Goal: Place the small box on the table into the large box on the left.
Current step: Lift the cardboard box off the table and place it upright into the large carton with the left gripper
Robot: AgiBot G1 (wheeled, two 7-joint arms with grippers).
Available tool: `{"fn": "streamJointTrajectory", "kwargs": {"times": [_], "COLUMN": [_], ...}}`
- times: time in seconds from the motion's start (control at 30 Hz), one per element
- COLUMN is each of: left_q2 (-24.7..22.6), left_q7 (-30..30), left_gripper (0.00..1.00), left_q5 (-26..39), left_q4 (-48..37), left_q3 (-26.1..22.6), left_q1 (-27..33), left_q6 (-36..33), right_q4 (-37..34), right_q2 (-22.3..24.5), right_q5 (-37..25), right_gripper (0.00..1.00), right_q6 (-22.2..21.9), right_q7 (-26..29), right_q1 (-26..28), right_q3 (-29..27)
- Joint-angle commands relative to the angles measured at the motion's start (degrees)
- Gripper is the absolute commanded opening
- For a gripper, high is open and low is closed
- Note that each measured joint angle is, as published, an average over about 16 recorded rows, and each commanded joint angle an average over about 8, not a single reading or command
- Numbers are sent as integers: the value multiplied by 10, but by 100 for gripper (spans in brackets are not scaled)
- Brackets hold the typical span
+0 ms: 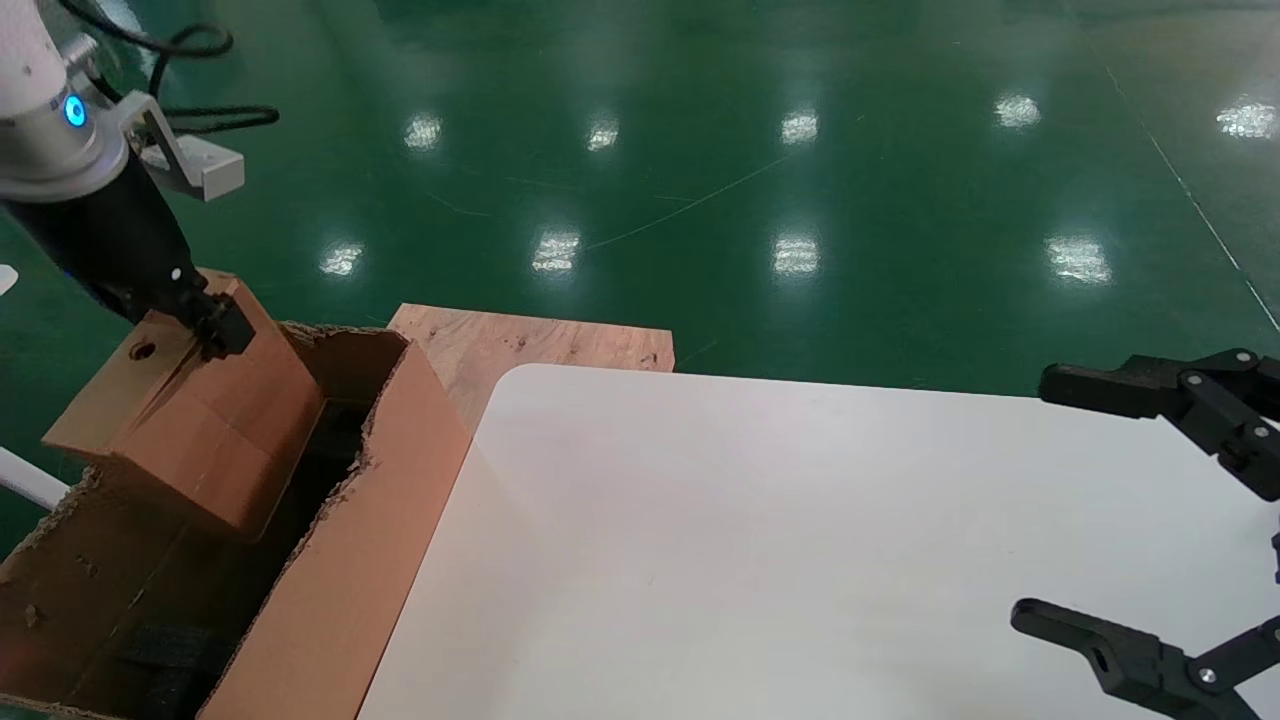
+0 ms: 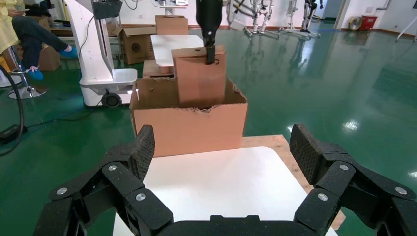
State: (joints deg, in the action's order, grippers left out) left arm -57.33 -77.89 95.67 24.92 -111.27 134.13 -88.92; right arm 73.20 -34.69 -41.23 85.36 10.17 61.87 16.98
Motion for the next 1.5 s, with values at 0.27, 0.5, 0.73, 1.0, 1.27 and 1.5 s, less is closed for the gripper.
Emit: {"fn": "streamJointTrajectory", "kwargs": {"times": [0.27, 0.5, 0.73, 1.0, 1.27, 1.5], "left_q2": [2, 1, 0, -3, -8, -11], "left_q7": [5, 13, 24, 42, 62, 77], "left_gripper": [0, 0, 0, 0, 0, 0], "left_q5": [14, 18, 20, 21, 18, 13], "left_q4": [-24, -51, -85, -126, -159, -182], "left_q3": [-18, -25, -28, -29, -27, -25], "left_q1": [-49, -81, -106, -126, -144, -157], "left_q6": [18, 27, 40, 57, 65, 68], "right_q4": [0, 0, 0, 0, 0, 0], "right_q2": [0, 0, 0, 0, 0, 1], "right_q5": [0, 0, 0, 1, 1, 1], "right_gripper": [100, 100, 100, 100, 100, 100], "right_q6": [0, 0, 0, 0, 0, -1], "right_q7": [0, 0, 0, 0, -1, -1], "right_q1": [0, 0, 0, 0, 0, 0], "right_q3": [0, 0, 1, 1, 1, 1]}}
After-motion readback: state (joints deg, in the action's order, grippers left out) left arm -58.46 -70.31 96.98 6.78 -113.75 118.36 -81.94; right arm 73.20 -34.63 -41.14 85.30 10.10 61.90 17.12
